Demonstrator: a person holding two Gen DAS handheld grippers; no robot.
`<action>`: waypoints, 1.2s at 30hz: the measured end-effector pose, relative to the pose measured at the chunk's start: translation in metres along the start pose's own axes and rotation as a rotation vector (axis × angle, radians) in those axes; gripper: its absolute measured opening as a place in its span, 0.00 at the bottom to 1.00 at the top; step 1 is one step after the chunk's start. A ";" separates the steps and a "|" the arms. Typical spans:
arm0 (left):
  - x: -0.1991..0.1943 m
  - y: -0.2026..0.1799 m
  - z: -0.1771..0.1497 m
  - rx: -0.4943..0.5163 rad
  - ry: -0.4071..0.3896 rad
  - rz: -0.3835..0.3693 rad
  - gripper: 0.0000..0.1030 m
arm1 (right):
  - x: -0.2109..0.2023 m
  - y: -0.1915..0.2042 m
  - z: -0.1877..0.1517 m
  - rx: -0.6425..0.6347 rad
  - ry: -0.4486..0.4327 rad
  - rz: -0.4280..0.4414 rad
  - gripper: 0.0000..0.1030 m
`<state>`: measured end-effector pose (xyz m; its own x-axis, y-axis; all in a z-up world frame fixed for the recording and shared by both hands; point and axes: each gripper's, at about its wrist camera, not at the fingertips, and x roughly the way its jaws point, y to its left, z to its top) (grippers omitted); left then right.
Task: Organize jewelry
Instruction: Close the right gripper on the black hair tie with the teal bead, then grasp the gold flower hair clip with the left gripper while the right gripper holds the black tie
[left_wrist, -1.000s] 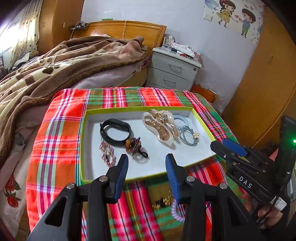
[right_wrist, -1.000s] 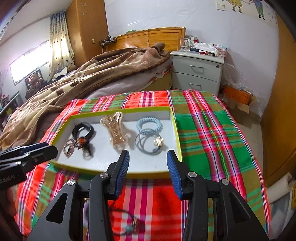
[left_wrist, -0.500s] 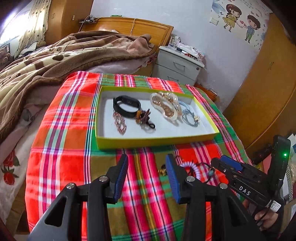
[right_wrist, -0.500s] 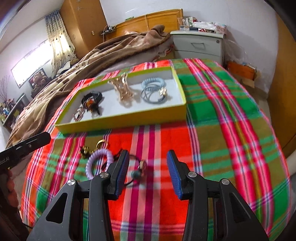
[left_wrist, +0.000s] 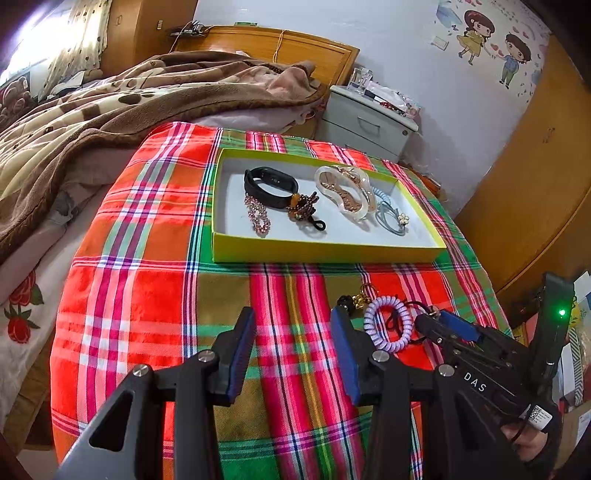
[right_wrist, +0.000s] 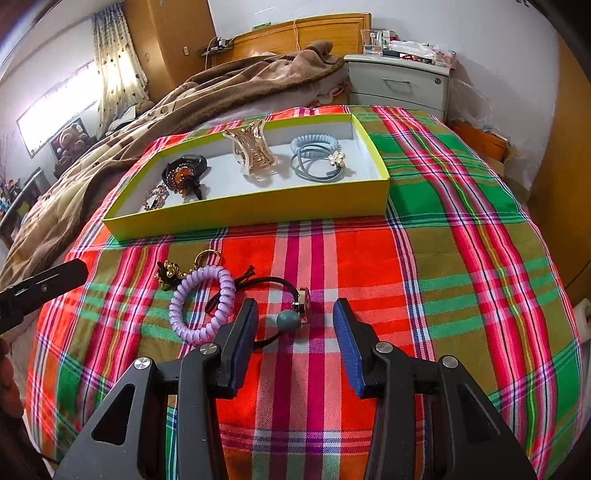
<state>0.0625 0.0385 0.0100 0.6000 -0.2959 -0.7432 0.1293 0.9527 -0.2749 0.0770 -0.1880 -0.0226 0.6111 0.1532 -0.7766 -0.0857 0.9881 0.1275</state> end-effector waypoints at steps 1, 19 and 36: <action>0.000 0.000 -0.001 -0.002 0.001 0.001 0.42 | 0.000 0.001 -0.001 -0.002 0.000 -0.001 0.41; 0.010 -0.008 -0.006 0.011 0.036 0.018 0.42 | -0.018 -0.027 -0.002 0.054 -0.060 -0.055 0.17; 0.037 -0.037 0.000 0.107 0.095 0.012 0.42 | -0.059 -0.071 -0.004 0.182 -0.233 -0.064 0.17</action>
<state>0.0798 -0.0073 -0.0072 0.5255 -0.2846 -0.8018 0.2089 0.9567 -0.2027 0.0440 -0.2674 0.0114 0.7763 0.0628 -0.6272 0.0885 0.9743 0.2071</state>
